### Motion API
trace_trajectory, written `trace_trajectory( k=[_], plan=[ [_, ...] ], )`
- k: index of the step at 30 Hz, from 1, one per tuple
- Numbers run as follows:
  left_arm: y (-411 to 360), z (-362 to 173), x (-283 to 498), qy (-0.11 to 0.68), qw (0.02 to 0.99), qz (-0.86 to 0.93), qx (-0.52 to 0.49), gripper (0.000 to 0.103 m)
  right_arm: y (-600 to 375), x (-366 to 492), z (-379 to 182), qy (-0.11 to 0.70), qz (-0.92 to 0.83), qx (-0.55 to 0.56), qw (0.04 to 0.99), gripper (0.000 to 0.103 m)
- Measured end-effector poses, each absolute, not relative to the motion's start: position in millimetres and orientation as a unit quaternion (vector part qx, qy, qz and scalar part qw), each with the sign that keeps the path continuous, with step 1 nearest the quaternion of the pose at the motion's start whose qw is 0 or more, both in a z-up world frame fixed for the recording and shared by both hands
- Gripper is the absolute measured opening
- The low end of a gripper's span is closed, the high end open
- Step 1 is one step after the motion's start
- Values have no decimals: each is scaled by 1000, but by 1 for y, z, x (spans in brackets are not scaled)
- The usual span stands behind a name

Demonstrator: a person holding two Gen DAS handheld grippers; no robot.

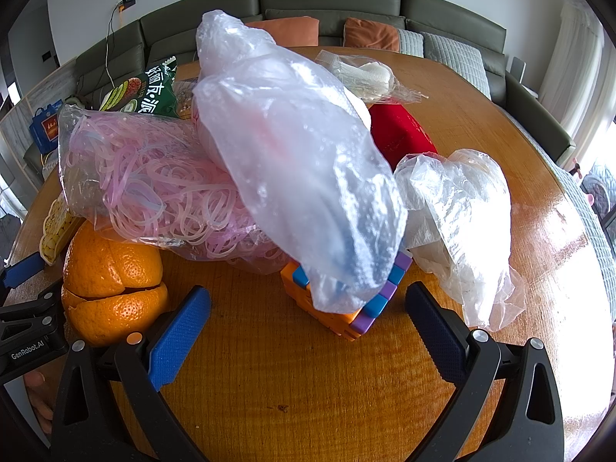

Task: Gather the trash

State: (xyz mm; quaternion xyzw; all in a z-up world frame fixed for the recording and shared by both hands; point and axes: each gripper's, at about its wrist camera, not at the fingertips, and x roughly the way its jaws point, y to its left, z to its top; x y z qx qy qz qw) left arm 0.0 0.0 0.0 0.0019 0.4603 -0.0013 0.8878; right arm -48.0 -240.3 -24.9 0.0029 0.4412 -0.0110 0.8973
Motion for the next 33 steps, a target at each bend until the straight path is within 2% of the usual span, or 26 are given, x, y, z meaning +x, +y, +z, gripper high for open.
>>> trace_trajectory(
  k=[33],
  plan=[
    [0,-1,1,460,888,-5,5,97,-233,-26,-20,442,-13,4,897,101]
  ],
)
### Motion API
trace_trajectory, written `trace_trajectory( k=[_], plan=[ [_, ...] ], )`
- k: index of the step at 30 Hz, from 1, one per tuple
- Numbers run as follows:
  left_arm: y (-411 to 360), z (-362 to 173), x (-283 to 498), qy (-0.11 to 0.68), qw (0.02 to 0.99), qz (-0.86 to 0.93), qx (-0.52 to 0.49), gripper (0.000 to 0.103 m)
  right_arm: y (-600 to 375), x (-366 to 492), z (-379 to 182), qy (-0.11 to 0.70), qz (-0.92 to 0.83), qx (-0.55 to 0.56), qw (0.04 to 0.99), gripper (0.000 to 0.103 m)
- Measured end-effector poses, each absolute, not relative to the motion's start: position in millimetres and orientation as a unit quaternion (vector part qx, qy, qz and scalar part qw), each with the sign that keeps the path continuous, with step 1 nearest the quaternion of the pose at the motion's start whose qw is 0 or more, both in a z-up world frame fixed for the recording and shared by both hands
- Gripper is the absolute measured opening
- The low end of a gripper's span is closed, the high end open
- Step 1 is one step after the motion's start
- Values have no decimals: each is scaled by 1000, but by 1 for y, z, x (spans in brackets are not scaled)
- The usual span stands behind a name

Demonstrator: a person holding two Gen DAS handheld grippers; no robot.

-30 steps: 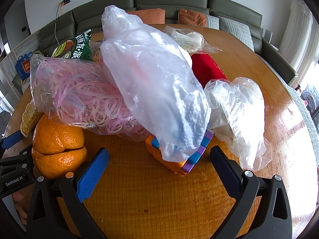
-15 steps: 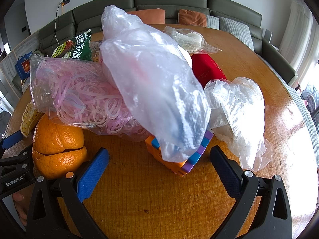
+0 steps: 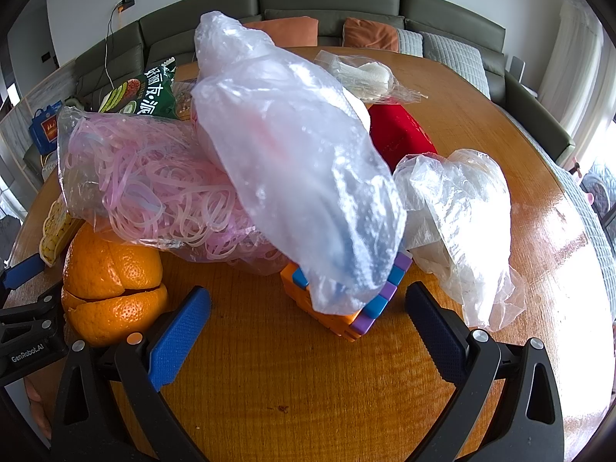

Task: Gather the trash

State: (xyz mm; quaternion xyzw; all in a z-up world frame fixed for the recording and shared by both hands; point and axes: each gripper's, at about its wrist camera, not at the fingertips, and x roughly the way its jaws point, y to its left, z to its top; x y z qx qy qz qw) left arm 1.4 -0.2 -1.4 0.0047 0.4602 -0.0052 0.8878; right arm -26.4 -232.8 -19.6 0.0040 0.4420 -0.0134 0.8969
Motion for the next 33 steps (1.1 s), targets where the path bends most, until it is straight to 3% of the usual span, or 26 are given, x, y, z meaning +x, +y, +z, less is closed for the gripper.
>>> trace_trajectory(
  k=[11,23,26,33],
  plan=[
    [2,1,0,477,879,-23,13,97,-219,2,-11,458,-3,0,889,101],
    [29,46,-12,454,890,-40,5,97,-207,-32,61,436,51,6,898,100],
    [34,50,0,451,892,-40,10,97,-206,-28,82,428,59,2,902,95],
    [48,53,25,463,885,-44,-1,97,-195,4,127,404,82,8,911,95]
  ],
)
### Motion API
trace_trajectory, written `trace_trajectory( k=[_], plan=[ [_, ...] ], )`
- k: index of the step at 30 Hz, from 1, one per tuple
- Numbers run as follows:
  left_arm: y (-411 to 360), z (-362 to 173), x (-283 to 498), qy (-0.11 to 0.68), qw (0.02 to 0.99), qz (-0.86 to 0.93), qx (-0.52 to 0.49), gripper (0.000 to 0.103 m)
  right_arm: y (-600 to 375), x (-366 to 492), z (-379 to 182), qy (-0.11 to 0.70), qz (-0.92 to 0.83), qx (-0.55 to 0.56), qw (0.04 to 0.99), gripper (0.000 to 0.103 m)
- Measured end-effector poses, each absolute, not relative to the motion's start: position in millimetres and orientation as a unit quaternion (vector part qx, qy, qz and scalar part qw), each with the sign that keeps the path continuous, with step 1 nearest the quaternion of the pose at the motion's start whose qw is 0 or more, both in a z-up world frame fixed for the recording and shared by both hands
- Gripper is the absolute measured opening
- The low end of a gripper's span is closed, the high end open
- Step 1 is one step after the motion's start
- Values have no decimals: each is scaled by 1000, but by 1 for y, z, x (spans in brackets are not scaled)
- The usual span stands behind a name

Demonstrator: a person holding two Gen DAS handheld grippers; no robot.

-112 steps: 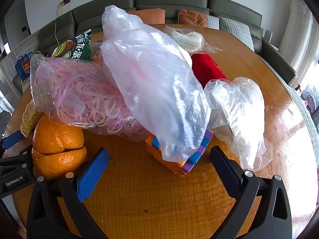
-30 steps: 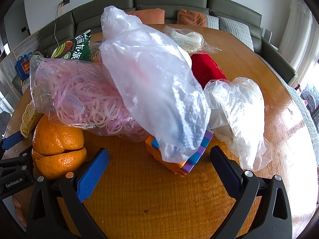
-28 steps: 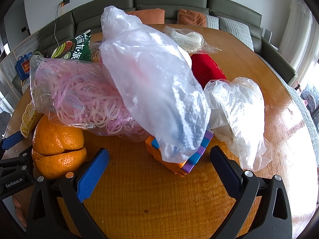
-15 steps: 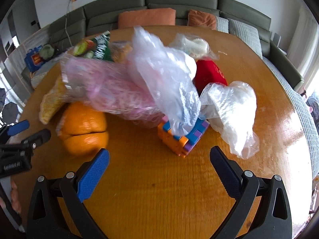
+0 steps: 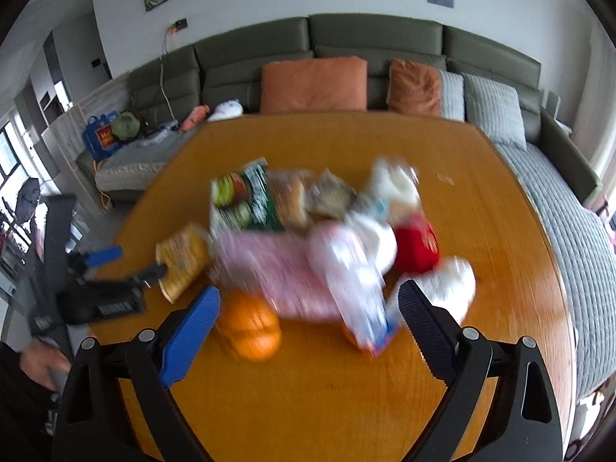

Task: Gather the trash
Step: 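Grasp the green matcha cake pack with the right tool while the left tool approaches the yellow soybean bag, then close the left tool on the yellow soybean snack bag and lift it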

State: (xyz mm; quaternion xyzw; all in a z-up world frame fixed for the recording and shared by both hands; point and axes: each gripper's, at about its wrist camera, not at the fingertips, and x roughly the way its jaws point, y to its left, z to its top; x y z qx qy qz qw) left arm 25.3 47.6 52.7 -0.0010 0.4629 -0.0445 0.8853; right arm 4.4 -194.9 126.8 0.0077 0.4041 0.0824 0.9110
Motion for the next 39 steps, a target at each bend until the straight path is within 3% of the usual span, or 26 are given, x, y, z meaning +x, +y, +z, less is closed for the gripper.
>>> trace_trajectory(
  k=[8,21,22,25,32,39],
  plan=[
    [48,48,48,478,874,-81,34,97,-138,82,140,405,118,-39,906,95],
    [66,39,66,482,872,-84,28,97,-77,152,75,466,118,-114,869,95],
    [64,38,68,483,870,-89,30,97,-75,153,72,468,116,-121,868,93],
    [58,34,72,487,865,-118,32,97,-75,157,61,481,117,-131,859,63],
    [31,34,90,486,853,-178,72,97,-107,154,89,460,110,-29,881,60],
    [10,21,102,524,820,-215,83,97,-128,150,111,446,88,0,891,60]
  ],
)
